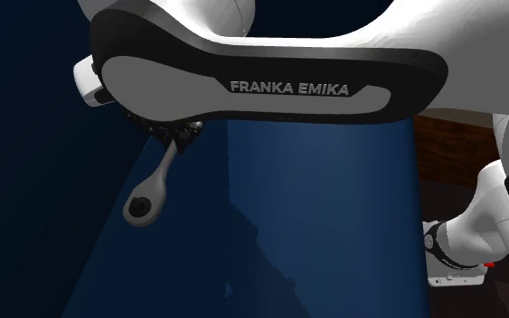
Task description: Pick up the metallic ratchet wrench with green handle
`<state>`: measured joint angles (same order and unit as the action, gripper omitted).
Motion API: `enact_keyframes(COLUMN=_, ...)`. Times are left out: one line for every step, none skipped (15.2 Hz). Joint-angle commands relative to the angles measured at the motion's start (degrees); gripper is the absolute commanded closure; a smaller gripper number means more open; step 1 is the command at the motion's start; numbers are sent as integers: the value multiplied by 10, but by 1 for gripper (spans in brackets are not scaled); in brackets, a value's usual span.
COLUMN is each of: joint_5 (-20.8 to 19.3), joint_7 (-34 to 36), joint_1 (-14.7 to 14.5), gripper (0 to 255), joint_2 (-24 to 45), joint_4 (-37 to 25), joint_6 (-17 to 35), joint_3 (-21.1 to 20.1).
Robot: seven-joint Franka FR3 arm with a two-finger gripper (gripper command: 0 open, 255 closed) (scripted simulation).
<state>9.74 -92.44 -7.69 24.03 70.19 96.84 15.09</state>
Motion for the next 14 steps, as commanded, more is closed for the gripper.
enact_keyframes(joint_5=0, joint_7=0, joint_1=0, gripper=255, joint_2=0, joint_4=0, joint_6=0, joint_3=0)
enact_keyframes(joint_5=0, joint_7=0, joint_1=0, gripper=255, joint_2=-1, joint_4=2, joint_6=1, joint_3=0)
enact_keyframes(joint_5=0, joint_7=1, joint_1=1, gripper=255, joint_2=1, joint_4=-9, joint_6=-8, joint_3=0)
enact_keyframes(joint_5=1, joint_7=1, joint_1=2, gripper=255, joint_2=3, joint_4=-20, joint_6=-17, joint_3=0)
enact_keyframes(joint_5=1, joint_7=2, joint_1=3, gripper=255, joint_2=6, joint_4=-32, joint_6=-26, joint_3=0)
enact_keyframes(joint_5=2, joint_7=2, joint_1=5, gripper=255, joint_2=8, joint_4=-45, joint_6=-36, joint_3=0)
enact_keyframes(joint_5=2, joint_7=3, joint_1=6, gripper=255, joint_2=12, joint_4=-57, joint_6=-45, joint_3=0)
enact_keyframes(joint_5=3, joint_7=4, joint_1=8, gripper=255, joint_2=15, joint_4=-71, joint_6=-55, joint_3=0)
enact_keyframes(joint_5=4, joint_7=4, joint_1=9, gripper=255, joint_2=19, joint_4=-85, joint_6=-65, joint_3=0)
enact_keyframes(joint_5=5, joint_7=5, joint_1=11, gripper=255, joint_2=24, joint_4=-100, joint_6=-76, joint_3=0)
enact_keyframes(joint_5=6, joint_7=6, joint_1=13, gripper=255, joint_2=28, joint_4=-115, joint_6=-87, joint_3=-1)
enact_keyframes(joint_5=8, joint_7=6, joint_1=16, gripper=255, joint_2=34, joint_4=-132, joint_6=-98, joint_3=-1)
enact_keyframes(joint_5=9, joint_7=7, joint_1=18, gripper=255, joint_2=40, joint_4=-150, joint_6=-110, joint_3=-1)
enact_keyframes(joint_5=11, joint_7=8, joint_1=21, gripper=255, joint_2=47, joint_4=-169, joint_6=-122, joint_3=-2)
